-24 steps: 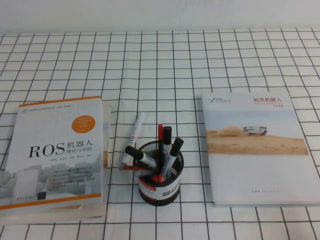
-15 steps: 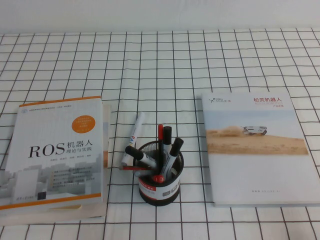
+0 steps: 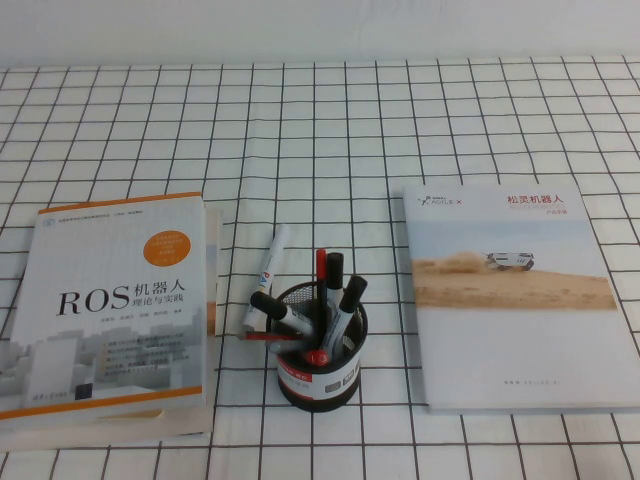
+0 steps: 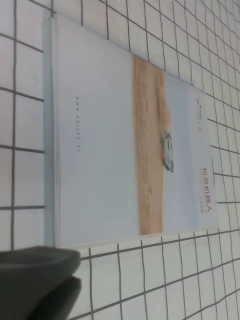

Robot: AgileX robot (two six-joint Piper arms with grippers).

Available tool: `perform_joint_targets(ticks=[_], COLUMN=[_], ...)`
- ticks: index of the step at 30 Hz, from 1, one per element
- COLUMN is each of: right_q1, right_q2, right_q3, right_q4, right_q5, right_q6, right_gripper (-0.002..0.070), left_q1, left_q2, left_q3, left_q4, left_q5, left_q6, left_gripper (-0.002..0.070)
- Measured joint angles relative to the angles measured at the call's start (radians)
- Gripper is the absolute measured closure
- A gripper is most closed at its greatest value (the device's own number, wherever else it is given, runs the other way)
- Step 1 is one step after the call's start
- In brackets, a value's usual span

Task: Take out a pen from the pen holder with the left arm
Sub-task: 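Take a marker out of the pen holder and lay it on the table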

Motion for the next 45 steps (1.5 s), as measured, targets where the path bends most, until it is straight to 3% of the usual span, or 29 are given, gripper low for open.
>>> perform_joint_targets(ticks=[6,14,27,36,45], right_q1=[0.000,0.000,0.000,0.000,0.000], right_q2=[0.000,0.000,0.000,0.000,0.000], right_q3=[0.000,0.000,0.000,0.000,0.000], right_q4=[0.000,0.000,0.000,0.000,0.000], right_q5=[0.000,0.000,0.000,0.000,0.000], right_q6=[0.000,0.000,0.000,0.000,0.000], right_gripper=[0.0688,0.0689,0.0689,0.0688,0.0689], left_q1=[0.000,0.000,0.000,0.000,0.000], left_q2=[0.000,0.000,0.002,0.323,0.672], left_q3=[0.000,0.000,-0.009,-0.292,-0.505], left_q4=[-0.031,-0.208,-0.241,-0.242,-0.262], left_q5=[-0.034,-0.177,-0.261,-0.146,-0.174], left_q6=[-0.027,-0.219,-0.232,-0.098,0.097], left_gripper=[0.0677,0.0677,0.0677,0.0677,0.0677])
